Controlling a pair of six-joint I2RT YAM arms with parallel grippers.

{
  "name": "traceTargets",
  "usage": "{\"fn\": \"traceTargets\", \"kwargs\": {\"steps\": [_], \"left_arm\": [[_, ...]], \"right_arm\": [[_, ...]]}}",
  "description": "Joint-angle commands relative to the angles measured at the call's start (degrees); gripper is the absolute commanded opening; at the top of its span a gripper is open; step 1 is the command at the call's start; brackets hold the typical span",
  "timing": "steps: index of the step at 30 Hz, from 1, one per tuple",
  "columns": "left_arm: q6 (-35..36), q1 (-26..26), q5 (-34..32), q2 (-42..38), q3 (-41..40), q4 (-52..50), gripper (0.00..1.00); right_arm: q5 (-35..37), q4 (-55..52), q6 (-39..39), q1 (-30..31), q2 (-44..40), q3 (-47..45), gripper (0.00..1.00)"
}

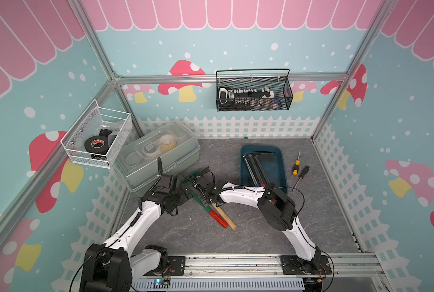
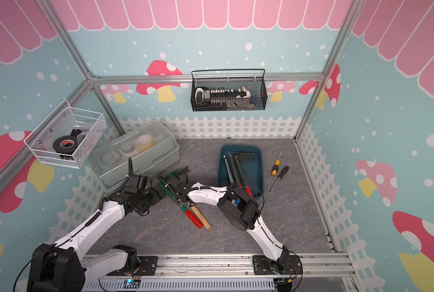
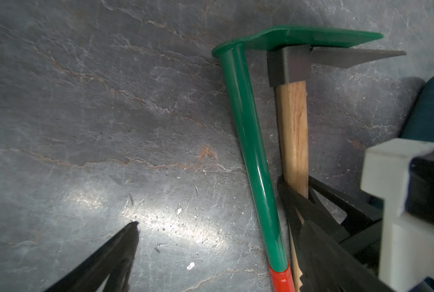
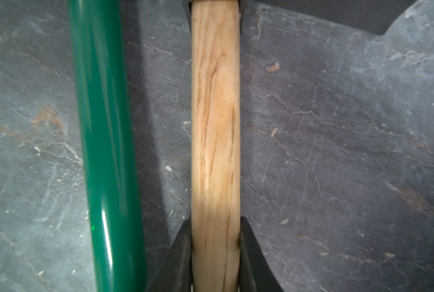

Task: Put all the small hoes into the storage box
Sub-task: Pick up the hoe from the center of the board.

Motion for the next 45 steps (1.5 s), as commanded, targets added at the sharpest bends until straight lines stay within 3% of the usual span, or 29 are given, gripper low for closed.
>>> {"fn": "traceTargets", "kwargs": {"steps": [1, 13, 45], "left_arm": [[-0.53, 0.47, -0.65, 0.03, -0.38, -0.72, 0.99], [-0.63, 0.52, -0.03, 0.50, 0.13, -0.70, 0.99], [-1.55, 0.53, 1.26, 1.43, -0.64, 1.26, 0.99]], "right_arm": [[3.06, -1.26, -0.44, -0.45, -3.08, -0.71, 0.13], [3.14, -3.52, -1.62, -1.41, -7.83, -1.18, 0.05], [7.46, -10.15, -3.81, -1.61, -16.87, 0.68, 0.00]]}}
